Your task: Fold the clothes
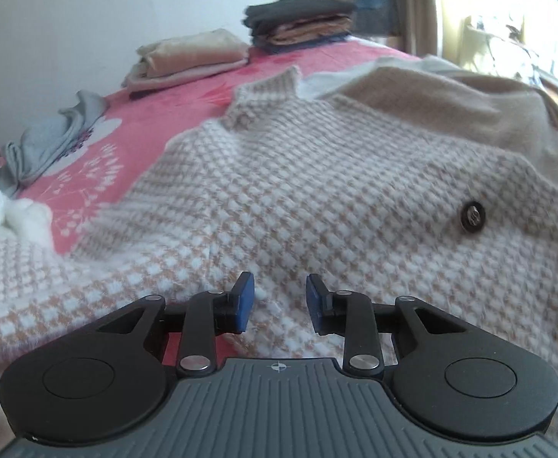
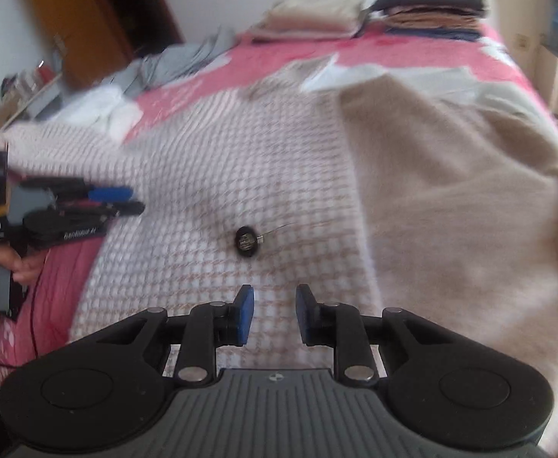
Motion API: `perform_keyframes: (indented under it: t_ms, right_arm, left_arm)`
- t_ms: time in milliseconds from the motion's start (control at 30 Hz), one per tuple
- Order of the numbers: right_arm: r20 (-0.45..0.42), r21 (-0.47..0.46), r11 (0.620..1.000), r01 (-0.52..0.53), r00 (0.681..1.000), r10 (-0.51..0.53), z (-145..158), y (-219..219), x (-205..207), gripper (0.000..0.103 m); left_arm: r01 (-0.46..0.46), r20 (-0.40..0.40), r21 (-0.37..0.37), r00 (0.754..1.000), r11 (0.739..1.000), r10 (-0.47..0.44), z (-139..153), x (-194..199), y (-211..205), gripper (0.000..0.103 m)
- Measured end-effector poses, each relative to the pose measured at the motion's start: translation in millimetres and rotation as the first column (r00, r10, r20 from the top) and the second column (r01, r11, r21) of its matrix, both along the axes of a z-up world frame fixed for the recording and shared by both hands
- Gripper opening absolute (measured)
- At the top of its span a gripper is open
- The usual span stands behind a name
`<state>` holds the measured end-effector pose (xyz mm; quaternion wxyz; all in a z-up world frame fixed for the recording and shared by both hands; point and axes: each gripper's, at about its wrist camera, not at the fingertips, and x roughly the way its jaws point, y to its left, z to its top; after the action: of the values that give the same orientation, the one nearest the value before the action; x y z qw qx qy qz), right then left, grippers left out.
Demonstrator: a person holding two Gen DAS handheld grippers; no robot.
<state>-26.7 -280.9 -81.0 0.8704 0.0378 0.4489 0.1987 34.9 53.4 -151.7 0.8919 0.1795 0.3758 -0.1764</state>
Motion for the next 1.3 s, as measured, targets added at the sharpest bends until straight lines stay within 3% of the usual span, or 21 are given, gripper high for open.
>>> perform_keyframes:
  t_ms: [67, 133, 200, 267, 400, 467, 567, 667, 767, 833, 867, 933, 1000, 1100, 1267, 1300]
  right_arm:
    - [-0.001, -0.081, 0.995, 0.051, 0.999, -0.051, -3, -11, -9, 0.025]
    - [-0.063, -0.12, 0.987, 0.108, 0.991, -0.116, -25, -23, -13, 0.026]
    - [-0.097, -0.059, 0.982, 0.177, 0.978, -0.182, -36, -37, -21, 0.026]
    - [-0.069, -0.026, 0.984, 0.178, 0.981, -0.179, -15, -43, -29, 0.026]
    - [-0.045, 0.083, 0.996, 0.032, 0.999, -0.028, 16, -50, -65, 0.027]
    - [-0.15, 0.127, 0.991, 0.044, 0.988, -0.025, -8, -48, -76, 0.027]
    - [-0.295, 0.19, 0.979, 0.077, 0.955, -0.018, -43, -46, -92, 0.025]
    - [-0.351, 0.247, 0.953, 0.173, 0.933, -0.079, -63, -48, -98, 0.023]
    - [-0.293, 0.233, 0.961, 0.151, 0.953, -0.079, -37, -54, -102, 0.025]
    - [-0.266, 0.231, 0.95, 0.208, 0.953, -0.144, -23, -70, -105, 0.025]
    - [-0.254, 0.236, 0.941, 0.243, 0.95, -0.182, -18, -78, -106, 0.025]
    - [-0.217, 0.231, 0.931, 0.282, 0.948, -0.234, -10, -85, -106, 0.028]
    - [-0.189, 0.194, 0.933, 0.302, 0.945, -0.267, -7, -85, -105, 0.045]
    - [-0.201, 0.153, 0.941, 0.301, 0.942, -0.269, -14, -81, -101, 0.045]
    - [-0.203, 0.086, 0.974, 0.209, 0.961, -0.188, -15, -69, -103, 0.041]
    - [-0.202, 0.071, 0.978, 0.198, 0.963, -0.18, -14, -67, -105, 0.041]
  left_arm:
    - [0.0, -0.006, 0.011, 1.0, 1.0, 0.0, -7, 2, -1, 0.03]
    - [-0.002, -0.01, 0.016, 1.0, 1.0, 0.002, -12, 4, -2, 0.03]
    - [-0.007, -0.026, 0.001, 1.0, 1.0, 0.007, -7, 7, 1, 0.03]
    - [-0.001, -0.027, -0.012, 1.0, 1.0, 0.001, 2, 6, 4, 0.03]
    - [0.124, 0.013, -0.011, 0.992, 0.992, -0.124, 21, -10, 2, 0.03]
    - [0.177, -0.002, 0.01, 0.984, 0.984, -0.177, 16, -17, -6, 0.03]
    - [0.19, -0.047, 0.096, 0.981, 0.977, -0.186, -4, -21, -21, 0.031]
    - [0.192, -0.036, 0.075, 0.981, 0.978, -0.19, 3, -25, -26, 0.03]
    - [0.221, -0.032, 0.038, 0.975, 0.975, -0.22, 15, -31, -28, 0.031]
    - [0.27, -0.053, 0.007, 0.962, 0.963, -0.269, 21, -39, -33, 0.031]
    - [0.302, -0.076, -0.022, 0.95, 0.953, -0.303, 23, -45, -37, 0.031]
    - [0.377, -0.166, -0.138, 0.903, 0.916, -0.397, 24, -57, -46, 0.032]
    - [0.454, -0.256, -0.263, 0.818, 0.851, -0.516, 22, -75, -59, 0.032]
    - [0.541, -0.281, -0.269, 0.747, 0.797, -0.602, 11, -108, -75, 0.034]
    - [0.67, -0.315, -0.265, 0.619, 0.693, -0.719, -7, -162, -102, 0.034]
    - [0.687, -0.302, -0.239, 0.619, 0.686, -0.725, -10, -169, -104, 0.034]
